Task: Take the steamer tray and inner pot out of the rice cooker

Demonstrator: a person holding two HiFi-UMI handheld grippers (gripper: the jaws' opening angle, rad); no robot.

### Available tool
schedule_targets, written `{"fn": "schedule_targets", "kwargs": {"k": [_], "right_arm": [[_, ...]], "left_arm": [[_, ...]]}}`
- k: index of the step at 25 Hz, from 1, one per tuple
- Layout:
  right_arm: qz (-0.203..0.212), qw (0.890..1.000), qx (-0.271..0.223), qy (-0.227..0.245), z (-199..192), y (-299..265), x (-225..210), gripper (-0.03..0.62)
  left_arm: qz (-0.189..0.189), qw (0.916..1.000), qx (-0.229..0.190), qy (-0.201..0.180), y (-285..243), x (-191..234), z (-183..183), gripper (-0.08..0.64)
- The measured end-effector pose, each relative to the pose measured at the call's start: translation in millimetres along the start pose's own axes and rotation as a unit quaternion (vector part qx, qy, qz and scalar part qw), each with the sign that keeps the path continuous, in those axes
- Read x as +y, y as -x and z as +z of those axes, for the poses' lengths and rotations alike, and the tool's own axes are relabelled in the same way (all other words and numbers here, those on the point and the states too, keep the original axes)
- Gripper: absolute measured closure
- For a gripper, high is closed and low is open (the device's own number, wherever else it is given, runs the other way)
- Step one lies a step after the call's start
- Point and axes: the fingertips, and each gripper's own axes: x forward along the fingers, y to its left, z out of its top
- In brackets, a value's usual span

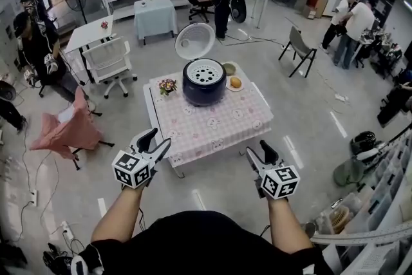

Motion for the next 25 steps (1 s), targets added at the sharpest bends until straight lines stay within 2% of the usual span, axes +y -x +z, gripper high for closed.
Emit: {"fn": "schedule_targets", "kwargs": {"k": [1, 4, 15, 25], "right_arm": [[0.003, 1.0, -0.001, -0.001, 0.9, 1.1, -0.2, 0.325], [0.005, 1.0, -0.005, -0.001, 2.1, 5.6, 0.6, 0.308], [0.006, 1.0, 0.002, -0.011, -7.1, -5.9, -3.8, 0.299], [-0.009, 1.0, 0.018, -0.016, -6.9, -56.4, -20.9, 0.299]], "left_arm": [[0.001, 1.0, 0.001, -0.001, 0.8, -1.4, 0.2, 0.299], [0.001, 1.0, 0.005, -0.006, 5.3, -4.4, -0.7, 0.288], [-0.007, 0.9999, 0.013, -0.003, -6.1, 2.8, -7.9, 0.288], [-0.031, 0.9992, 0.021, 0.015, -55.3, 45.3, -17.1, 0.288]]}}
